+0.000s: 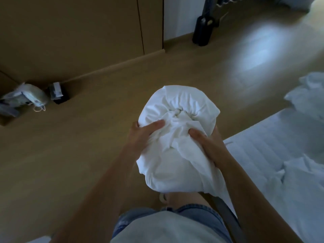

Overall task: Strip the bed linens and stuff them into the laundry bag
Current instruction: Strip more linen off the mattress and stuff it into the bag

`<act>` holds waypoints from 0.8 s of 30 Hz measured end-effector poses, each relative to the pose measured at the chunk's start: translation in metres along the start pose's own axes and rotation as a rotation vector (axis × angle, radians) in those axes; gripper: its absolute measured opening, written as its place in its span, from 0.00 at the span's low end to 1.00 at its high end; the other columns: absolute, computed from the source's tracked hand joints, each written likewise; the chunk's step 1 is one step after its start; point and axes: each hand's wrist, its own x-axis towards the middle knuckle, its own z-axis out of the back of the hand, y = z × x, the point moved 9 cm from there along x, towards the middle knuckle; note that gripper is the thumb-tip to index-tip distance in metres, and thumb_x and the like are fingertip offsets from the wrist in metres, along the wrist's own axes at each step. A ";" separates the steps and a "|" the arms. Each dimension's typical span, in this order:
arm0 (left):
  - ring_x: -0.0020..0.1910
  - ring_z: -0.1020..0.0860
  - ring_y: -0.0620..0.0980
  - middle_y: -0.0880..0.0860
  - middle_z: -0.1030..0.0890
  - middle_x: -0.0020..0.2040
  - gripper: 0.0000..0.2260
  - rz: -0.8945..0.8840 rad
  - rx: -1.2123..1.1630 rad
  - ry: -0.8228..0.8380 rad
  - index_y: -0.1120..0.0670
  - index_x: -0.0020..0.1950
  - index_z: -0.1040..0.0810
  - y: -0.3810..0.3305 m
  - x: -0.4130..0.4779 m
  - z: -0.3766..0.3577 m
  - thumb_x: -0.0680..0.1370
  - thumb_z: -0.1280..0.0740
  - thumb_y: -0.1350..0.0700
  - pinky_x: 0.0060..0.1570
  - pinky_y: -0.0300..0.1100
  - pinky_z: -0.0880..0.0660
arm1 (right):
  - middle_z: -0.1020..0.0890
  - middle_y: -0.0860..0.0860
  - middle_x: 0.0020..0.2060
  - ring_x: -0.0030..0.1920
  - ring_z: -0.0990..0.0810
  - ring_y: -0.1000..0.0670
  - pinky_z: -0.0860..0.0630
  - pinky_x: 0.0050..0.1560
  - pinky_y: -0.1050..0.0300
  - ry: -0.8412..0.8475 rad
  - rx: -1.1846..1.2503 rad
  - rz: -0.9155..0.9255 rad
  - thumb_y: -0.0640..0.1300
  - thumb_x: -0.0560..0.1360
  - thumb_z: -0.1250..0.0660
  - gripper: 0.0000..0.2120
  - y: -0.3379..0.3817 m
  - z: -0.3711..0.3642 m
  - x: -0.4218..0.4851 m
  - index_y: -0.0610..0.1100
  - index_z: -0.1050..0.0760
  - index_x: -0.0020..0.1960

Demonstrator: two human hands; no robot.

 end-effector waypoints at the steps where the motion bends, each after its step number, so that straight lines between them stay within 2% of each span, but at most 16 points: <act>1: 0.43 0.23 0.42 0.44 0.23 0.48 0.27 0.001 0.014 0.011 0.52 0.58 0.31 -0.014 0.017 -0.021 0.66 0.22 0.47 0.36 0.37 0.30 | 0.25 0.58 0.60 0.58 0.24 0.56 0.28 0.58 0.57 -0.017 0.012 -0.003 0.68 0.53 0.27 0.51 0.004 0.016 0.021 0.53 0.39 0.71; 3: 0.50 0.21 0.46 0.48 0.21 0.55 0.32 0.016 0.039 0.048 0.54 0.63 0.30 -0.041 0.046 -0.061 0.64 0.21 0.46 0.42 0.39 0.27 | 0.25 0.57 0.61 0.58 0.24 0.55 0.28 0.57 0.57 -0.047 0.033 -0.013 0.66 0.53 0.27 0.51 0.018 0.045 0.062 0.52 0.38 0.71; 5: 0.57 0.23 0.50 0.49 0.23 0.61 0.37 0.021 0.040 0.071 0.54 0.68 0.32 -0.072 0.077 -0.097 0.64 0.21 0.45 0.52 0.44 0.28 | 0.25 0.56 0.61 0.57 0.24 0.54 0.28 0.56 0.58 -0.081 0.044 -0.019 0.66 0.52 0.26 0.52 0.035 0.074 0.103 0.50 0.38 0.72; 7: 0.58 0.23 0.51 0.50 0.24 0.62 0.40 0.021 0.054 0.101 0.54 0.70 0.33 -0.099 0.107 -0.131 0.63 0.21 0.45 0.55 0.46 0.28 | 0.25 0.57 0.58 0.54 0.24 0.56 0.28 0.52 0.62 -0.105 0.072 -0.029 0.63 0.55 0.25 0.48 0.050 0.099 0.140 0.50 0.38 0.70; 9: 0.55 0.21 0.50 0.50 0.21 0.60 0.40 0.031 0.063 0.146 0.54 0.68 0.30 -0.120 0.136 -0.162 0.60 0.20 0.44 0.53 0.45 0.25 | 0.25 0.60 0.54 0.52 0.24 0.58 0.29 0.49 0.64 -0.126 0.080 -0.048 0.62 0.56 0.26 0.44 0.058 0.118 0.175 0.52 0.37 0.68; 12: 0.51 0.19 0.47 0.49 0.18 0.55 0.32 0.010 0.089 0.211 0.54 0.64 0.25 -0.159 0.190 -0.209 0.63 0.21 0.47 0.42 0.39 0.24 | 0.25 0.60 0.52 0.54 0.24 0.54 0.27 0.53 0.57 -0.190 0.085 -0.072 0.65 0.51 0.26 0.48 0.072 0.145 0.236 0.53 0.37 0.66; 14: 0.52 0.19 0.47 0.48 0.17 0.55 0.29 -0.012 0.100 0.234 0.53 0.63 0.23 -0.187 0.228 -0.236 0.65 0.21 0.48 0.42 0.38 0.25 | 0.25 0.59 0.52 0.53 0.24 0.54 0.27 0.53 0.58 -0.221 0.108 -0.079 0.67 0.49 0.27 0.47 0.084 0.157 0.277 0.54 0.37 0.63; 17: 0.52 0.20 0.46 0.47 0.19 0.54 0.27 -0.061 0.125 0.248 0.54 0.61 0.23 -0.235 0.289 -0.275 0.65 0.22 0.48 0.49 0.40 0.27 | 0.25 0.60 0.52 0.50 0.24 0.58 0.28 0.47 0.64 -0.266 0.141 -0.059 0.62 0.53 0.26 0.43 0.108 0.175 0.347 0.52 0.37 0.64; 18: 0.48 0.21 0.43 0.45 0.19 0.52 0.24 -0.072 0.125 0.264 0.53 0.59 0.24 -0.252 0.309 -0.289 0.66 0.22 0.49 0.48 0.38 0.28 | 0.24 0.59 0.52 0.50 0.24 0.59 0.28 0.46 0.64 -0.284 0.142 -0.054 0.62 0.54 0.26 0.43 0.117 0.183 0.370 0.52 0.37 0.64; 20: 0.41 0.21 0.40 0.43 0.21 0.47 0.19 -0.066 0.117 0.322 0.51 0.54 0.24 -0.288 0.347 -0.322 0.67 0.23 0.51 0.40 0.34 0.27 | 0.24 0.59 0.53 0.52 0.23 0.56 0.27 0.50 0.60 -0.333 0.140 -0.067 0.65 0.50 0.26 0.47 0.133 0.200 0.415 0.50 0.36 0.65; 21: 0.41 0.20 0.41 0.45 0.20 0.48 0.21 -0.050 0.123 0.350 0.52 0.55 0.24 -0.306 0.361 -0.340 0.67 0.22 0.50 0.37 0.35 0.27 | 0.24 0.60 0.53 0.53 0.23 0.55 0.26 0.53 0.57 -0.356 0.141 -0.072 0.66 0.49 0.27 0.49 0.143 0.210 0.435 0.50 0.36 0.67; 23: 0.47 0.21 0.46 0.47 0.21 0.53 0.28 -0.035 0.153 0.379 0.53 0.60 0.27 -0.340 0.393 -0.377 0.64 0.21 0.48 0.42 0.39 0.27 | 0.24 0.60 0.54 0.56 0.23 0.53 0.25 0.58 0.52 -0.402 0.157 -0.065 0.68 0.51 0.27 0.49 0.159 0.235 0.472 0.53 0.36 0.67; 24: 0.48 0.22 0.47 0.47 0.21 0.54 0.28 -0.029 0.164 0.392 0.52 0.59 0.29 -0.354 0.406 -0.397 0.64 0.21 0.47 0.43 0.40 0.27 | 0.24 0.61 0.54 0.56 0.23 0.53 0.25 0.58 0.51 -0.421 0.165 -0.060 0.68 0.52 0.26 0.47 0.167 0.250 0.488 0.54 0.36 0.67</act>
